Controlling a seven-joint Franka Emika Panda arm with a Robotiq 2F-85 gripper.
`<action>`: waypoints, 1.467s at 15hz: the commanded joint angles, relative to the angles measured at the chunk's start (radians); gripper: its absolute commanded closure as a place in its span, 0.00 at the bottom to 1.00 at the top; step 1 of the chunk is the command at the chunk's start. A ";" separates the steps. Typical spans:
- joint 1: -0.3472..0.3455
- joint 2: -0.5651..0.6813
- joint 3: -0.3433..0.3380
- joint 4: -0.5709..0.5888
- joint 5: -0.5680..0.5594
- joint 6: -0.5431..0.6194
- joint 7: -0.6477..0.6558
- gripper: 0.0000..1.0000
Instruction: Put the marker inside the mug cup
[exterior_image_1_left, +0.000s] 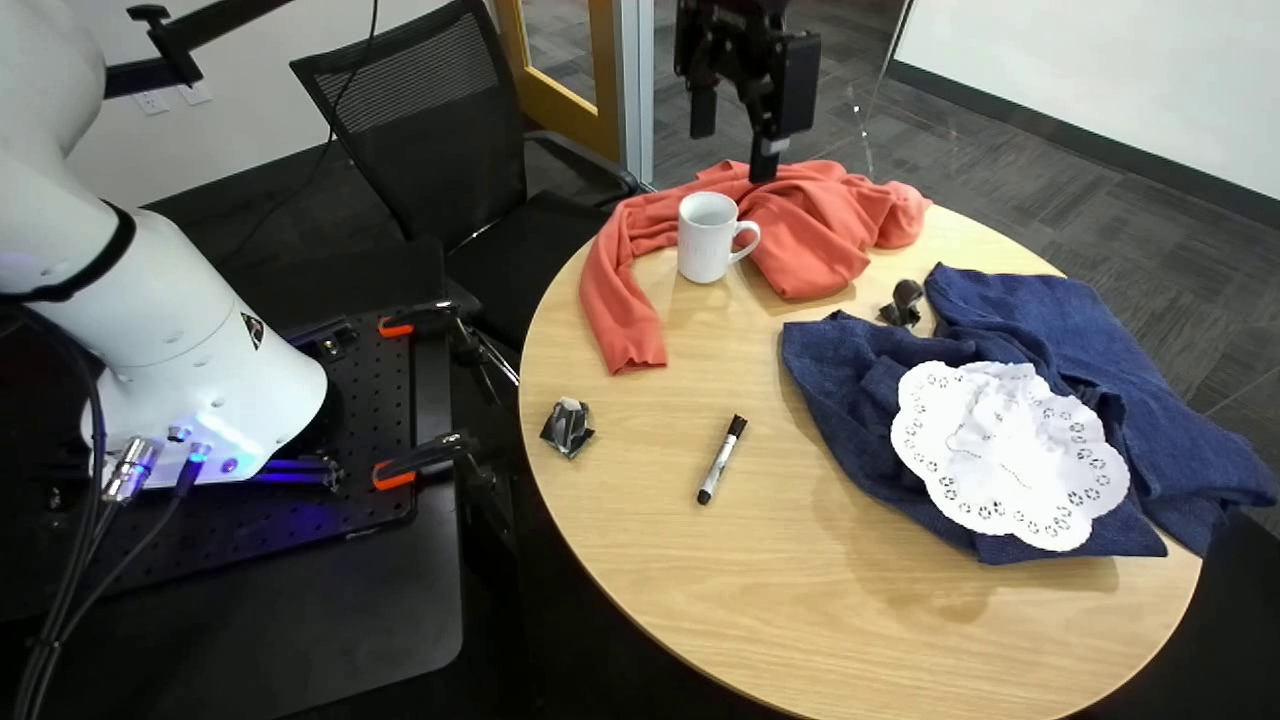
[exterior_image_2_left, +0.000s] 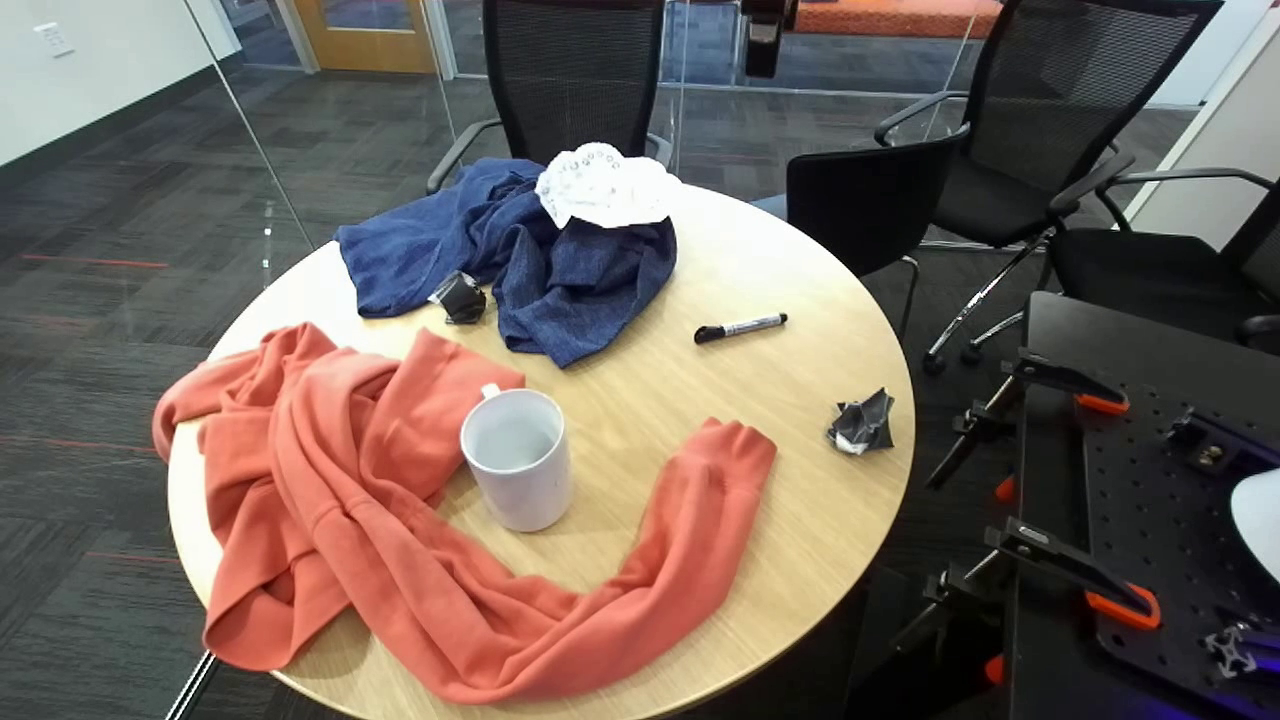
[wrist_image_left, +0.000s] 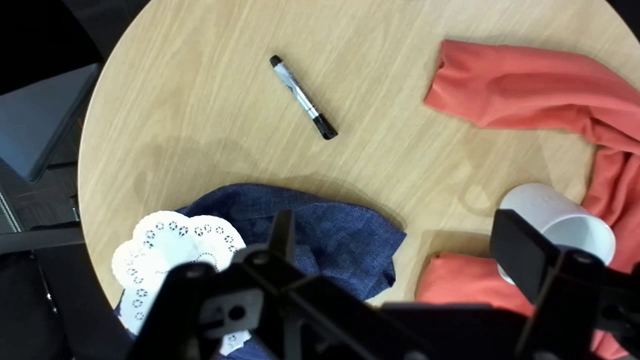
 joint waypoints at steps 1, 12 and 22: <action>-0.032 0.077 -0.026 -0.012 -0.008 0.077 -0.136 0.00; -0.148 0.285 -0.002 -0.044 0.241 0.261 -0.671 0.00; -0.156 0.327 0.004 -0.036 0.244 0.274 -0.690 0.00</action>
